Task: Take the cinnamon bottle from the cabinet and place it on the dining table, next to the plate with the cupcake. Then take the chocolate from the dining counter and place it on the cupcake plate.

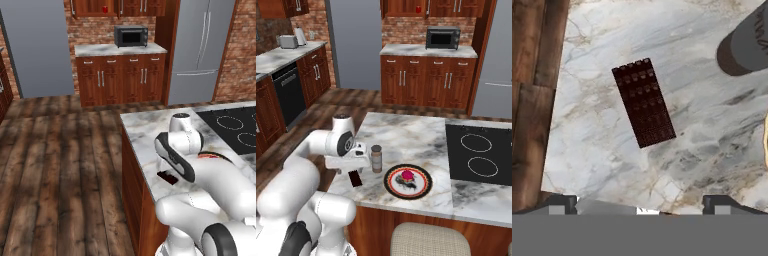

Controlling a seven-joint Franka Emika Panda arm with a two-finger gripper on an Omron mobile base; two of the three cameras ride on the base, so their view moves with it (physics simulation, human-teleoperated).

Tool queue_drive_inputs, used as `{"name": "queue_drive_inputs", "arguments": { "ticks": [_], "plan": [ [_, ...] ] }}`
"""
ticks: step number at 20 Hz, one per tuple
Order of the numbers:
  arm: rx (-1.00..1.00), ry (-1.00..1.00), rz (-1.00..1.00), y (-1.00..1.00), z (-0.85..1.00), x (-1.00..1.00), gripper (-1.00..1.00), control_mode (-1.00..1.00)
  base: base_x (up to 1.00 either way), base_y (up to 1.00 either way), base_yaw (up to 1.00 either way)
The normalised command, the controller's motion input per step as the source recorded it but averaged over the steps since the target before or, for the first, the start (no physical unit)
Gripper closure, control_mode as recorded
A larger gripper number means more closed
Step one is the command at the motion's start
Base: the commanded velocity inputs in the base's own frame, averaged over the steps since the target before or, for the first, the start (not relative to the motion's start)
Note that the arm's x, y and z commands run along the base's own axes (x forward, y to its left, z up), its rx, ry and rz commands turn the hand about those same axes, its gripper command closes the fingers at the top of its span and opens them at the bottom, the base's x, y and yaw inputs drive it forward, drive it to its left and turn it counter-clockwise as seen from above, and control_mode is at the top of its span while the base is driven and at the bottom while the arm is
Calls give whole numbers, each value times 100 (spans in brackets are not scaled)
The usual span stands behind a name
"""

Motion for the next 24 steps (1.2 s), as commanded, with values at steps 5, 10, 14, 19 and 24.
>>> {"name": "queue_drive_inputs", "arguments": {
  "ticks": [5, 10, 14, 19, 24],
  "plan": [
    [-3, 0, 0, 12, -35, 24, -100, -100, 0, 0, 0],
    [0, 0, 2, 0, -39, 9, -100, -100, 0, 0, 0],
    [0, 0, 5, 0, -32, 10, -100, -100, 0, 0, 0],
    [0, 0, 7, -5, -18, 3, -100, -100, 0, 0, 0],
    [0, 0, 9, -11, -11, 7, -100, -100, 0, 0, 0]
  ]
}}
